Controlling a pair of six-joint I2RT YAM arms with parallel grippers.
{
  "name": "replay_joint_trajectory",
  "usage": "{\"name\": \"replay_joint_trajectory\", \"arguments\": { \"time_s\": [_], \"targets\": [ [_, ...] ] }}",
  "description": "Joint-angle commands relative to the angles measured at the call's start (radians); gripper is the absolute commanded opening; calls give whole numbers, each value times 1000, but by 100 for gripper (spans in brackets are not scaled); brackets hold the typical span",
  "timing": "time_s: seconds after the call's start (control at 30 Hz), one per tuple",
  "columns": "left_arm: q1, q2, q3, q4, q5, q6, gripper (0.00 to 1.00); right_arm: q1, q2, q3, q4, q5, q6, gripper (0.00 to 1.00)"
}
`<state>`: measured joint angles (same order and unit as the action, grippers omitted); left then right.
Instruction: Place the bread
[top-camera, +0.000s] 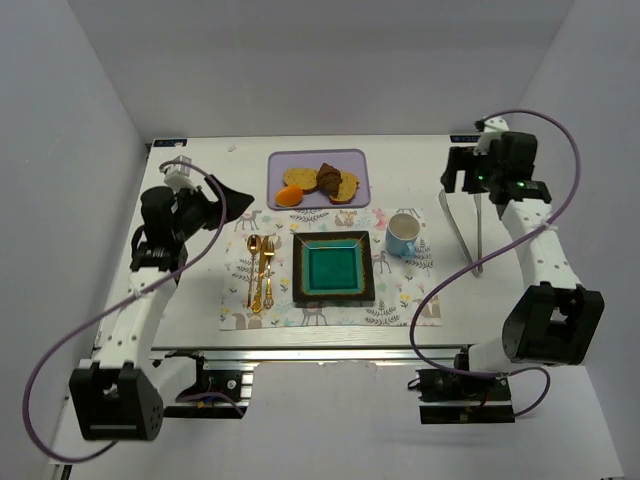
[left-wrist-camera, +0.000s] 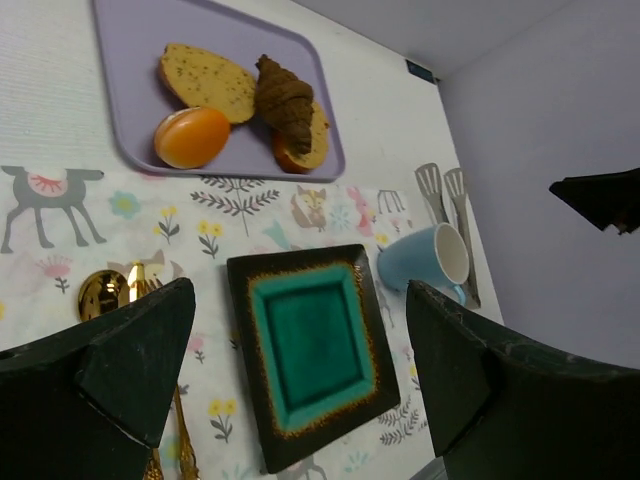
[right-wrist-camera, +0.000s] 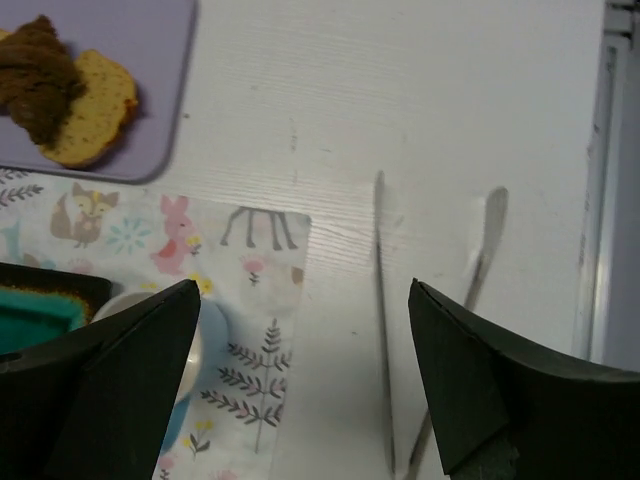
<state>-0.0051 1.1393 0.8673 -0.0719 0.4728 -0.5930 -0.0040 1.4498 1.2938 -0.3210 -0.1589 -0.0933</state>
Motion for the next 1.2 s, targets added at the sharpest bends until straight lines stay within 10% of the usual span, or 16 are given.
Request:
{"name": "replay_joint_trajectory", "arguments": {
  "time_s": [0.0,0.13,0.27,0.33,0.37,0.43,0.5,1.17],
  "targets": [
    [4,-134,-88,40,49,-19,96,-129,-42,2,-88,-124,-14,89],
    [4,-266,-177,1,41,-40,88,-261,-14,-1,-188,-343,-194,84],
    [4,-306,-230,0,61,-65,25,-355,27,-53,-188,-314,-233,1],
    [4,-319,-247,6,82,-71,11,-378,41,-67,-199,-303,-273,0],
    [4,-329,-257,0,85,-71,8,-384,56,-64,-238,-300,-299,3],
    [4,-340,-261,-23,90,-61,20,-384,73,-62,-266,-277,-342,66],
    [4,-361,-269,-51,84,-57,49,-383,80,-76,-273,-255,-356,89],
    [4,-403,-321,-111,89,-56,61,-274,283,-243,-47,-1,-413,89]
  ]
}}
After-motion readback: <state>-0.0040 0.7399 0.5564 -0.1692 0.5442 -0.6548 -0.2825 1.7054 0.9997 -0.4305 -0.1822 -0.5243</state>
